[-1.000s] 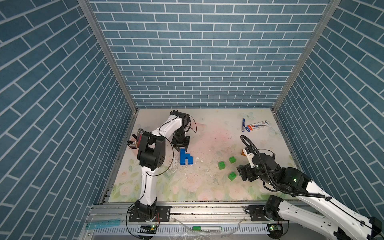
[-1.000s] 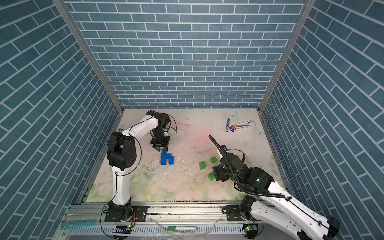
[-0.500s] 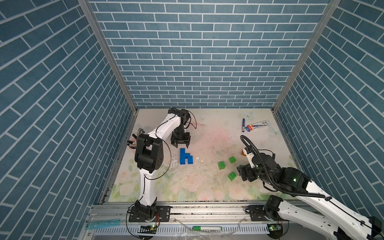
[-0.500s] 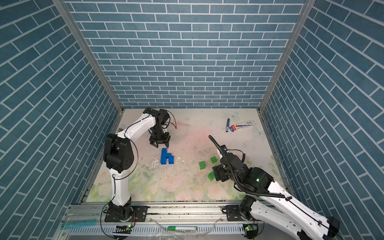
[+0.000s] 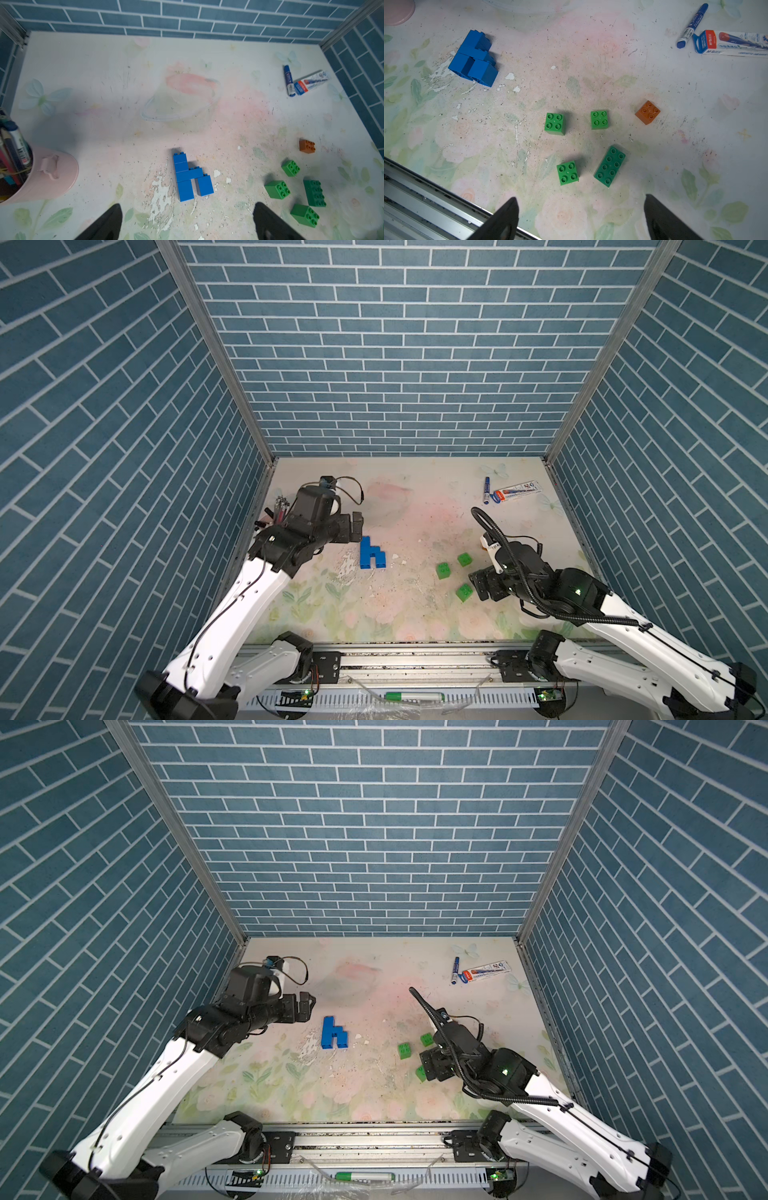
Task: Assemble the letter h with lego
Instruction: Place the lego brick at the center of the board, then pick up the lego brick from the center of the board.
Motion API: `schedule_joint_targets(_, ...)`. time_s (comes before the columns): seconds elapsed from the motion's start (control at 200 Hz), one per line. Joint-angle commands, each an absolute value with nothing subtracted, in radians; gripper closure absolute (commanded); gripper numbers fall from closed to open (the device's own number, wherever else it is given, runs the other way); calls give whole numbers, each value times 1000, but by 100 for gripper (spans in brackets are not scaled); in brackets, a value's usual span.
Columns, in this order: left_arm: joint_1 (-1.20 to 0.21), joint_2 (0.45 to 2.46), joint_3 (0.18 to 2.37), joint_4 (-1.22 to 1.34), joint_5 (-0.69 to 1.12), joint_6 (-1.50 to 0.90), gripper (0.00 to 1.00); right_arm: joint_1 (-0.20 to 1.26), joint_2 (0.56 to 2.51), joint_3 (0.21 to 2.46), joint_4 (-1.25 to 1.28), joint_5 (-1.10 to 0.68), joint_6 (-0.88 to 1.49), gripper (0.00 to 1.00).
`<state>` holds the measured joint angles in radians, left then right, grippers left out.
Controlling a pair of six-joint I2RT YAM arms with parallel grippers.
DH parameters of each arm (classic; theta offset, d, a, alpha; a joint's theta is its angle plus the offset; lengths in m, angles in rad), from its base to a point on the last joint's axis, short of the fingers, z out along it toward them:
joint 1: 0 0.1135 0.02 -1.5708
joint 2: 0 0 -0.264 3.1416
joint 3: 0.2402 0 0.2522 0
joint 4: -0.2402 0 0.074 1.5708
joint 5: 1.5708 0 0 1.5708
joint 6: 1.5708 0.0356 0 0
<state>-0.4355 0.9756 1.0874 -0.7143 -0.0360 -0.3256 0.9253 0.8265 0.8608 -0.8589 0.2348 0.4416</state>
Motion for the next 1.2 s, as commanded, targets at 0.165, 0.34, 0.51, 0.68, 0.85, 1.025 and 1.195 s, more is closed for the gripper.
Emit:
schedule_joint_targets(0.165, -448, 705, 778, -390, -262, -261, 1, 862, 989, 906, -785, 52, 535, 9)
schedule_joint_targets(0.34, -451, 663, 716, -363, -274, -240, 1, 838, 1149, 932, -733, 4, 543, 19)
schedule_joint_targets(0.51, -456, 652, 701, -351, -227, -192, 1, 794, 1295, 954, -684, -11, 516, 25)
schedule_joint_targets(0.68, -466, 672, 702, -386, -248, -165, 1, 759, 1398, 973, -636, -35, 491, 32)
schedule_joint_targets(0.85, -475, 724, 720, -408, -242, -163, 1, 752, 1494, 999, -597, -52, 473, 32)
schedule_joint_targets(1.025, -474, 732, 724, -405, -247, -160, 1, 752, 1567, 1034, -574, -47, 462, 31)
schedule_joint_targets(1.195, -475, 724, 718, -403, -246, -153, 1, 752, 1626, 1042, -572, -12, 482, 32)
